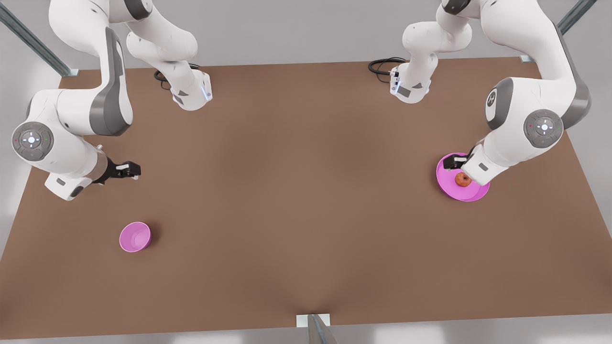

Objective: Use the left arm to pick up the apple from the plate, transfer it to the gripper of the right arm, and then use the right arm to place it into the bowl

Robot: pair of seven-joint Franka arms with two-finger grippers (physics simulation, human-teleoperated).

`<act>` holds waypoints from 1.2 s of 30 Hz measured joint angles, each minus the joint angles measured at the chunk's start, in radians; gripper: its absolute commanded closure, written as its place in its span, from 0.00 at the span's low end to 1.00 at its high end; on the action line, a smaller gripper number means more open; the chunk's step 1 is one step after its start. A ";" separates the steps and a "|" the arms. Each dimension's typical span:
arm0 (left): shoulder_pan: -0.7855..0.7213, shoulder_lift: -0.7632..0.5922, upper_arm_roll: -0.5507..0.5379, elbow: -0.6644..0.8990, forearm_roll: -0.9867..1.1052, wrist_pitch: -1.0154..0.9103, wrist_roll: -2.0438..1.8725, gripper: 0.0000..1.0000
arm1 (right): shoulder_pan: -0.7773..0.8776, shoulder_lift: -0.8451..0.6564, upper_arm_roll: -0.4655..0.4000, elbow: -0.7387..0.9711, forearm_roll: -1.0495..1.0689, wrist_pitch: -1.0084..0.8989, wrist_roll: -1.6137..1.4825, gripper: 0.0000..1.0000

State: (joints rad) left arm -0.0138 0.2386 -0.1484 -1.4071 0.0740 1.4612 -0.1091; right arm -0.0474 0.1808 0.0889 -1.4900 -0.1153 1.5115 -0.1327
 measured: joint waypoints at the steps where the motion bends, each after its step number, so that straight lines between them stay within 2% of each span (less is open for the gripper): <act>1: 0.000 0.000 0.000 0.000 0.000 0.001 -0.002 0.00 | 0.000 0.001 0.000 0.000 0.001 0.005 -0.002 0.00; 3: -0.006 0.015 0.029 -0.032 0.002 0.013 -0.003 0.00 | 0.000 0.005 0.000 0.002 0.006 0.012 -0.005 0.00; 5: 0.021 0.054 0.111 -0.127 0.004 0.078 0.011 0.00 | 0.000 0.008 0.000 0.003 0.008 0.017 -0.007 0.00; 7: 0.059 0.090 0.168 -0.220 0.004 0.168 0.030 0.00 | 0.000 0.009 0.000 0.002 0.009 0.020 -0.009 0.00; 13: 0.095 0.118 0.247 -0.467 0.005 0.470 0.092 0.00 | 0.000 0.011 0.000 0.001 0.005 0.024 -0.015 0.00; 20: 0.117 0.113 0.255 -0.688 0.005 0.761 0.179 0.00 | 0.000 0.007 0.000 0.001 0.009 0.027 -0.019 0.00; 25: 0.123 0.115 0.256 -0.791 0.003 0.915 0.229 0.00 | 0.000 0.003 0.000 0.001 0.012 0.029 -0.021 0.00; 36: 0.154 0.149 0.259 -0.857 -0.002 1.043 0.296 0.00 | 0.000 0.009 0.000 -0.002 0.018 0.029 -0.027 0.00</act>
State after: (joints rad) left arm 0.1406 0.3874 0.1101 -2.2643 0.0718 2.5041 0.1869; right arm -0.0477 0.1894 0.0889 -1.4921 -0.0976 1.5402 -0.1594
